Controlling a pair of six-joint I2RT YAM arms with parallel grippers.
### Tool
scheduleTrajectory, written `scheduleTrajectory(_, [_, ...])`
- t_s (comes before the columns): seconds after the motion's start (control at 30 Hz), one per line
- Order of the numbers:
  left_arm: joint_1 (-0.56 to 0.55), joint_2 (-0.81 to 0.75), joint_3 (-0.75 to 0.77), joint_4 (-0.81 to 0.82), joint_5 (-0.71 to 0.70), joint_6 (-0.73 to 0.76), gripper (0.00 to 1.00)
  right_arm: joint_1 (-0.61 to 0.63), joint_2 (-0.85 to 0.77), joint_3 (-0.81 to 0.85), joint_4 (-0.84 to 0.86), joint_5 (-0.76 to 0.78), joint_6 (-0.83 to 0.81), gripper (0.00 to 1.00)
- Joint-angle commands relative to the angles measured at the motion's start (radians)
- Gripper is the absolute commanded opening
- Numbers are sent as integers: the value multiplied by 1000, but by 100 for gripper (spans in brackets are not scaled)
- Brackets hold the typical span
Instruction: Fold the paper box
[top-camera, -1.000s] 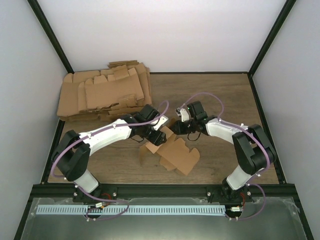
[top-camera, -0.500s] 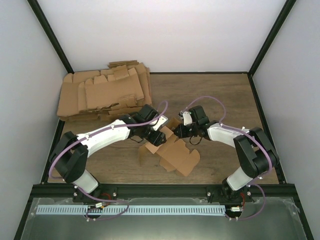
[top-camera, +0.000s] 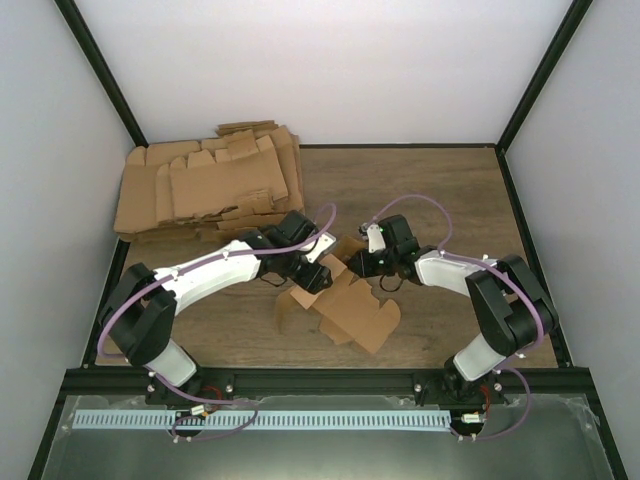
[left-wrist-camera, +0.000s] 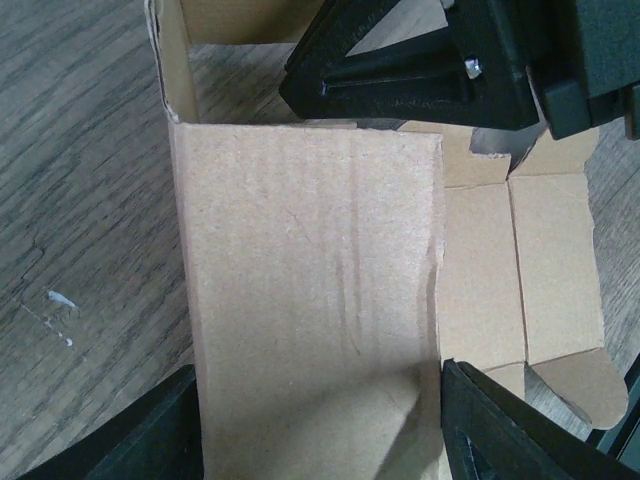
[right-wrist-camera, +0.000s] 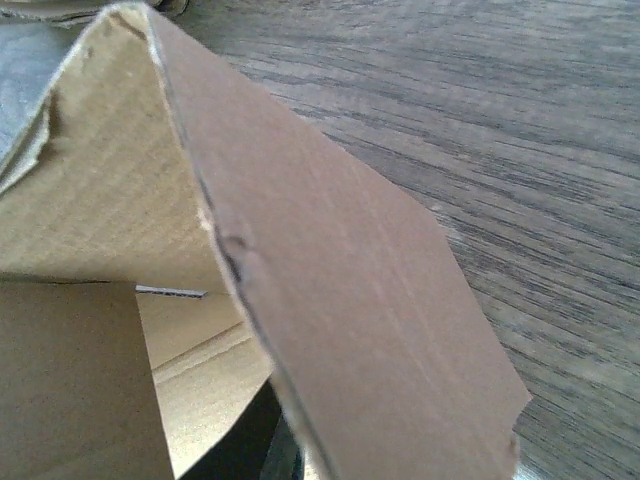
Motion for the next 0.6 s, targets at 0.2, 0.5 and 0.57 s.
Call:
scheduleTrajectory(0.2, [-12, -33, -30, 33, 1, 3, 64, 18, -36, -19, 50, 20, -1, 1])
scheduleTrajectory(0.5, [-11, -28, -30, 33, -5, 10, 63, 19, -18, -6, 61, 23, -21, 1])
scheduleTrajectory(0.57, [-11, -24, -30, 33, -6, 12, 63, 20, -3, 3, 53, 42, -20, 1])
